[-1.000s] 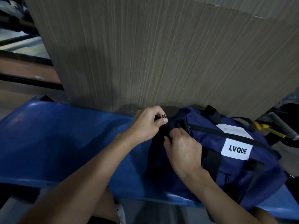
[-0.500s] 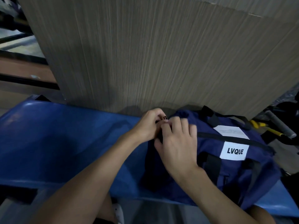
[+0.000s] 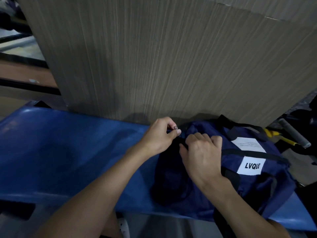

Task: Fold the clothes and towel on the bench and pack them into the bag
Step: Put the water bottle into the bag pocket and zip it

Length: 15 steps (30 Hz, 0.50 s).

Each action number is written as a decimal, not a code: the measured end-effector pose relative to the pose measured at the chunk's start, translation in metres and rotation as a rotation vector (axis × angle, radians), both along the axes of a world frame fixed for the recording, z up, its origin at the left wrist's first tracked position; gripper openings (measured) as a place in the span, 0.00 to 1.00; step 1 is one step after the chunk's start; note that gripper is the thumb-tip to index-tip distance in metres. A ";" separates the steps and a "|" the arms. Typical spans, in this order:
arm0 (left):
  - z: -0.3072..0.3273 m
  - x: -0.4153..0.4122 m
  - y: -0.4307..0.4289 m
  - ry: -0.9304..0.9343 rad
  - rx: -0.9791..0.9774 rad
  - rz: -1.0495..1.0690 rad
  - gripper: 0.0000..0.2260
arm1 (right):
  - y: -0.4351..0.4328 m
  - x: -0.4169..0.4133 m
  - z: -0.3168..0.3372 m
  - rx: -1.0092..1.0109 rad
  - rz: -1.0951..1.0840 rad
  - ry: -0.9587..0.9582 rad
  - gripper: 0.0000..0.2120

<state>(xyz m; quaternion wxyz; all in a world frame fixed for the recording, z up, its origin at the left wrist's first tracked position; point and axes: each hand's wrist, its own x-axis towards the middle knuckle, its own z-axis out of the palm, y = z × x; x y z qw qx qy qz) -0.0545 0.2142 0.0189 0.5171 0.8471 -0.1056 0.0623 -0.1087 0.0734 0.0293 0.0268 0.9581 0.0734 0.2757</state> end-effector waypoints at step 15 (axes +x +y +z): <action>0.023 0.004 -0.030 -0.009 0.160 0.036 0.06 | -0.026 -0.005 0.011 0.435 0.156 0.039 0.11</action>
